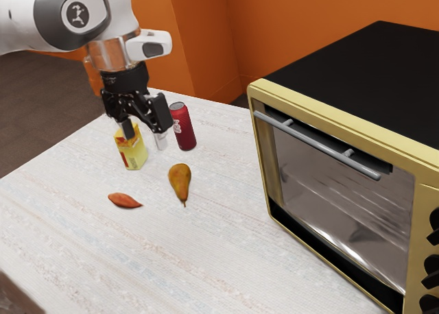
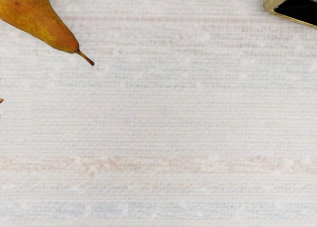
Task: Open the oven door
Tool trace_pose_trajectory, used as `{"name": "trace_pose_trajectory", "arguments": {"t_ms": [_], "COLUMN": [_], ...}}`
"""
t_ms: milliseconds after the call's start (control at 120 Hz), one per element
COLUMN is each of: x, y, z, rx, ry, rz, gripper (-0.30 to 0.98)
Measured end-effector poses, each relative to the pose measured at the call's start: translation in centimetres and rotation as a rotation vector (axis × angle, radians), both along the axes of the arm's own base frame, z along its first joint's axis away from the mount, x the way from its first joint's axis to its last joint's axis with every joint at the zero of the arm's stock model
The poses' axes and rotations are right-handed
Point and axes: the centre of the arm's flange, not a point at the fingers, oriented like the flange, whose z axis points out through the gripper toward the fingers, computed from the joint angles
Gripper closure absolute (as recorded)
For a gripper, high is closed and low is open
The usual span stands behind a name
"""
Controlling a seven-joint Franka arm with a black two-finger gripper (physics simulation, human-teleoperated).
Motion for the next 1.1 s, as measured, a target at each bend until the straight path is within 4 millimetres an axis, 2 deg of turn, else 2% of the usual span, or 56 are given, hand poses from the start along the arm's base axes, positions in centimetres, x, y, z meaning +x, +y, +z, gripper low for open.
{"name": "trace_pose_trajectory", "arguments": {"t_ms": [217,267,325,350,367,392,425,458,508,550,592,667,750,883,950,1100], "x": [0.7,-1.5,-7.4,-10.1,-11.7,-13.6,-15.3,-16.6,-17.8,-18.4,-19.1,-19.5,-19.6,-18.9,-17.3,-12.8], "y": [0.1,0.0,-0.9,-2.4,-4.8,-9.2,-14.0,-17.6,-20.9,-22.6,-23.7,-25.2,-27.0,-29.0,-29.4,-29.7], "z": [0.8,4.9,13.3,16.5,17.9,19.3,20.0,20.1,19.7,18.9,16.6,12.7,9.8,9.5,9.4,6.6], "rx": [0.007,0.012,0.004,-0.004,-0.017,-0.03,-0.029,-0.018,-0.002,0.011,0.028,0.038,0.05,0.075,0.074,0.057], "ry": [-0.075,-0.157,-0.344,-0.424,-0.459,-0.488,-0.499,-0.493,-0.479,-0.46,-0.425,-0.395,-0.404,-0.492,-0.525,-0.535], "rz": [0.011,0.01,-0.043,-0.112,-0.19,-0.324,-0.481,-0.61,-0.758,-0.858,-0.937,-1.075,-1.224,-1.418,-1.488,-1.608], "gripper": [0.0,0.0,0.0,0.0,0.0,0.0,0.0,0.0,0.0,0.0,0.0,0.0,0.0,0.0,0.0,0.0]}}
